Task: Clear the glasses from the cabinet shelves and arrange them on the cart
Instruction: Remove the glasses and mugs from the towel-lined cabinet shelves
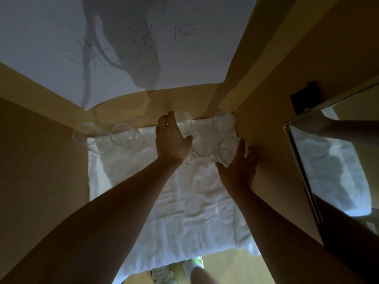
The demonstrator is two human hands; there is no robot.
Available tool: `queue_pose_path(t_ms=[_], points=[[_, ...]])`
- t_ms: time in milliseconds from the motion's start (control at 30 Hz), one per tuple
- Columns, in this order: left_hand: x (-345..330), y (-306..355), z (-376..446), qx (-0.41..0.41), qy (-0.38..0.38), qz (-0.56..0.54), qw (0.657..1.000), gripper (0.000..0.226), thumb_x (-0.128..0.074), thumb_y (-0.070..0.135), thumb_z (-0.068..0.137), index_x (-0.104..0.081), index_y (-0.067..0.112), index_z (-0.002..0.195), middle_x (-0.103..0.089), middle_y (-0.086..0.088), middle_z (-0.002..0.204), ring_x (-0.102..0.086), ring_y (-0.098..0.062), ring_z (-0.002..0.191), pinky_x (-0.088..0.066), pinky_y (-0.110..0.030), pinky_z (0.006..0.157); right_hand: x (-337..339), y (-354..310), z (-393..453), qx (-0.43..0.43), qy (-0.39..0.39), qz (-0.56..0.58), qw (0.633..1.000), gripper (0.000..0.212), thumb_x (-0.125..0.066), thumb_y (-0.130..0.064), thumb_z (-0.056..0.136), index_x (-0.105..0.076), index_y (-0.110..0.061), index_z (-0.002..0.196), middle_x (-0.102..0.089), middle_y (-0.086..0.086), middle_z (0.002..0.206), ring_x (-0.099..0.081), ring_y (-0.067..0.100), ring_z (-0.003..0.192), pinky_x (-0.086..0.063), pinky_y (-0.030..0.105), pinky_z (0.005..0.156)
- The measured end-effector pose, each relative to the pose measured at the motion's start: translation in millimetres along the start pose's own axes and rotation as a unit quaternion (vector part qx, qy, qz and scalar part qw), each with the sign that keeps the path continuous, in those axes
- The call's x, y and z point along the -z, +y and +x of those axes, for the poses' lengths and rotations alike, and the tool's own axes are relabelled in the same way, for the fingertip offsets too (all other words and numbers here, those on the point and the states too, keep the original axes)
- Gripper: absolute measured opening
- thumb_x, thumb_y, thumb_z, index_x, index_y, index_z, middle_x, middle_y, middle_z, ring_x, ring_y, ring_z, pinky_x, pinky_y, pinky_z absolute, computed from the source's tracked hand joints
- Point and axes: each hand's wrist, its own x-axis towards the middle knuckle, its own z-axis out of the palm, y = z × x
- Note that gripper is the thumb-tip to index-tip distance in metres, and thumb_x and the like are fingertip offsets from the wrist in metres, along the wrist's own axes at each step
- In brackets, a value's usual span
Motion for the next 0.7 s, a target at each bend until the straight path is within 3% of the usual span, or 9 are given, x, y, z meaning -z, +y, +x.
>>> queue_pose_path(t_ms=[133, 267, 333, 433, 600, 700], points=[[0.8, -5.0, 13.0, -0.018, 0.029, 0.016, 0.999, 0.085, -0.086, 0.028, 0.072, -0.046, 0.012, 0.145, -0.048, -0.015, 0.137, -0.053, -0.035, 0.119, -0.047, -0.037, 0.094, -3.0, 1.6, 9.7, -0.011, -0.009, -0.021, 1.0, 0.115, -0.082, -0.044, 0.079, -0.004, -0.023, 0.161, -0.003, 0.025, 0.161, -0.01, 0.046, 0.149, -0.034, 0.05, 0.112], [0.9, -12.4, 9.4, -0.007, 0.025, -0.031, 0.999, 0.073, -0.087, 0.024, 0.064, -0.052, 0.009, 0.126, -0.06, -0.01, 0.12, -0.06, -0.031, 0.107, -0.047, -0.033, 0.079, -10.1, 7.7, 5.2, -0.002, 0.019, 0.022, 1.0, 0.115, -0.089, -0.028, 0.067, -0.016, -0.015, 0.155, -0.021, 0.021, 0.156, -0.027, 0.041, 0.142, -0.042, 0.045, 0.105], [0.7, -16.8, 0.0, 0.004, 0.022, -0.073, 0.997, 0.067, -0.087, 0.022, 0.065, -0.05, 0.009, 0.119, -0.064, -0.001, 0.104, -0.064, -0.023, 0.094, -0.044, -0.022, 0.069, -11.9, 11.3, 0.1, 0.009, 0.038, 0.062, 0.997, 0.113, -0.092, -0.021, 0.061, -0.022, -0.012, 0.149, -0.037, 0.017, 0.148, -0.041, 0.037, 0.132, -0.048, 0.041, 0.097], [7.2, -24.6, -14.3, -0.003, 0.046, -0.11, 0.993, 0.063, -0.091, 0.022, 0.064, -0.052, 0.009, 0.112, -0.063, 0.008, 0.092, -0.062, -0.013, 0.082, -0.036, -0.008, 0.062, -9.6, 9.8, -4.8, -0.005, 0.048, 0.104, 0.993, 0.112, -0.094, -0.019, 0.058, -0.029, -0.007, 0.147, -0.045, 0.017, 0.143, -0.047, 0.037, 0.126, -0.049, 0.041, 0.093], [29.7, -24.2, -40.2, 0.028, 0.025, -0.131, 0.991, 0.067, -0.092, 0.029, 0.06, -0.043, 0.03, 0.107, -0.054, 0.022, 0.087, -0.057, -0.008, 0.081, -0.038, -0.013, 0.063, 3.7, 6.9, -27.2, -0.043, 0.043, 0.151, 0.987, 0.114, -0.095, -0.026, 0.059, -0.031, -0.005, 0.15, -0.044, 0.019, 0.145, -0.047, 0.039, 0.129, -0.047, 0.046, 0.103], [46.2, -22.6, -59.3, 0.042, 0.005, -0.125, 0.991, 0.073, -0.091, 0.03, 0.061, -0.039, 0.027, 0.112, -0.05, 0.022, 0.088, -0.057, -0.013, 0.084, -0.042, -0.023, 0.066, 16.1, 4.8, -46.7, -0.044, 0.038, 0.183, 0.981, 0.113, -0.096, -0.032, 0.059, -0.033, -0.007, 0.15, -0.045, 0.017, 0.145, -0.048, 0.036, 0.131, -0.044, 0.04, 0.101]])
